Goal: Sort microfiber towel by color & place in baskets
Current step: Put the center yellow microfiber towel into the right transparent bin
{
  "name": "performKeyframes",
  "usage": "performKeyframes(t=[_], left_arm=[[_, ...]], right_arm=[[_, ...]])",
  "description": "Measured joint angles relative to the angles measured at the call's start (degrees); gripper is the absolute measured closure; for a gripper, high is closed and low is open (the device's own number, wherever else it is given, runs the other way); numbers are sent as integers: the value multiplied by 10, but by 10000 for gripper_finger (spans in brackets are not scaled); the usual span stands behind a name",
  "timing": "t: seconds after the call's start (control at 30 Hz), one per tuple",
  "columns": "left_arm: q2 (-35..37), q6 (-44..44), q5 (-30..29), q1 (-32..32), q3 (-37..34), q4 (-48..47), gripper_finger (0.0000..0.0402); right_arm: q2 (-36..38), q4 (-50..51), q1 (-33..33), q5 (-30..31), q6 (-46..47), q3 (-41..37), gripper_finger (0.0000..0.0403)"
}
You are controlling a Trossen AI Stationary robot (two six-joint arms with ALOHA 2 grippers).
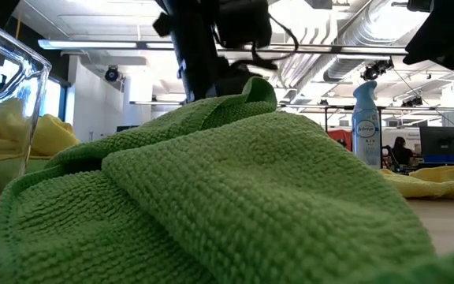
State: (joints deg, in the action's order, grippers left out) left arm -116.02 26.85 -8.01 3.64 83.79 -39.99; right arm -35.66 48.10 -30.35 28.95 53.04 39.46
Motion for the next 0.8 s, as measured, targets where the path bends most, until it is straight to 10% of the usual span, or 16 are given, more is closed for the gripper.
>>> performKeyframes(t=[0.27, 0.8], left_arm=[[13, 19, 8, -4, 0, -2, 390], [203, 20, -93, 8, 0, 8, 401]], right_arm=[[0, 0, 0, 0, -5, 0, 308], [0, -3, 0, 0, -4, 0, 308]])
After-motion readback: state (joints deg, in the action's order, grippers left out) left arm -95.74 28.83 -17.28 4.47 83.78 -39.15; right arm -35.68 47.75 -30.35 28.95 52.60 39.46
